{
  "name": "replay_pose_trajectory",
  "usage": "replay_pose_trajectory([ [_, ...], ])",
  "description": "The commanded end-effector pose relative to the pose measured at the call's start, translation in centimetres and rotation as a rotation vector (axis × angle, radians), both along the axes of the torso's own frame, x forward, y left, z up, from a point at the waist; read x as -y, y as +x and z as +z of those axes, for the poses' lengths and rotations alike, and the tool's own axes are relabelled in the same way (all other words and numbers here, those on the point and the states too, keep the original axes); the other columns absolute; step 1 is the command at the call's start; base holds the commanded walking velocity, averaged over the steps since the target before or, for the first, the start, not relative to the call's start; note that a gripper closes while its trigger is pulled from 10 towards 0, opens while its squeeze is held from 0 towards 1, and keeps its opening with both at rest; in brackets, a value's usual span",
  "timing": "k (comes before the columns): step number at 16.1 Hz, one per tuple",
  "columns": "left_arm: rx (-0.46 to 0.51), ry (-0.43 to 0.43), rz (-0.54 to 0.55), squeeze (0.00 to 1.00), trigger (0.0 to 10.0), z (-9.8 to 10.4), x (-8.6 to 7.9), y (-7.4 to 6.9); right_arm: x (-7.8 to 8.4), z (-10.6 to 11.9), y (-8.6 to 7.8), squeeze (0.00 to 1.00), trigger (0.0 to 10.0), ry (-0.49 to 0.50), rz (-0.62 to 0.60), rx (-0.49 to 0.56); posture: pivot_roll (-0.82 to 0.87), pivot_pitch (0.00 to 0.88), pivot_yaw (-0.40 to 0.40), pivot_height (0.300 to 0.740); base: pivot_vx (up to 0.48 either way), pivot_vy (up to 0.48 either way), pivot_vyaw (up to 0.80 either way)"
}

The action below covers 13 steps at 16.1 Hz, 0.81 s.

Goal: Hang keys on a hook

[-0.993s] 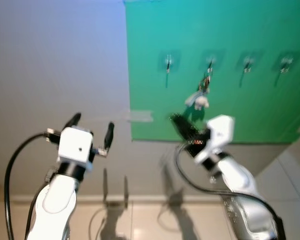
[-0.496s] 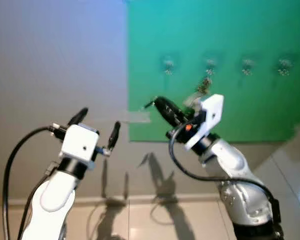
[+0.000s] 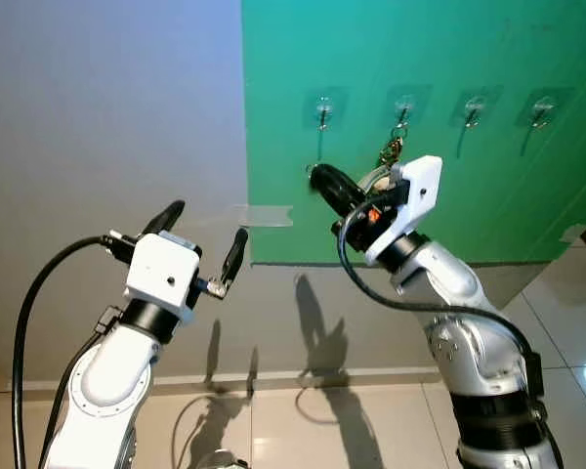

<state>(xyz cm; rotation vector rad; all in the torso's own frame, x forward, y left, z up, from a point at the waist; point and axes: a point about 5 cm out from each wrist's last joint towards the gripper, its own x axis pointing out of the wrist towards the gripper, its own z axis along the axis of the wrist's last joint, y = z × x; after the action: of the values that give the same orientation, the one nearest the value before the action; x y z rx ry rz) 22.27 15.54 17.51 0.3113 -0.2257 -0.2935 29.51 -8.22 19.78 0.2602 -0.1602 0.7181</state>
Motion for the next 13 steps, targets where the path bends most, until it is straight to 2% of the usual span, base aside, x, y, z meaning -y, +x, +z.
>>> replay_pose_trajectory([
  [1,0.007,-0.006,-0.024,0.0,10.0,0.4,0.4,0.0,0.5,0.5,0.5,0.0,10.0,0.012,-0.015,0.018,0.09,0.043,-0.047,0.74,0.0,0.0,0.0],
  [5,0.001,-0.002,-0.06,0.0,10.0,0.8,0.8,0.5,0.2,1.2,2.9,0.0,10.0,0.025,-0.024,0.027,0.09,0.045,-0.051,0.74,0.0,0.0,0.0],
  [13,0.007,-0.007,-0.107,0.0,10.0,1.3,1.4,0.3,-0.2,2.8,4.1,0.0,10.0,0.08,0.004,0.072,0.09,0.039,-0.051,0.74,0.0,0.0,0.0],
])
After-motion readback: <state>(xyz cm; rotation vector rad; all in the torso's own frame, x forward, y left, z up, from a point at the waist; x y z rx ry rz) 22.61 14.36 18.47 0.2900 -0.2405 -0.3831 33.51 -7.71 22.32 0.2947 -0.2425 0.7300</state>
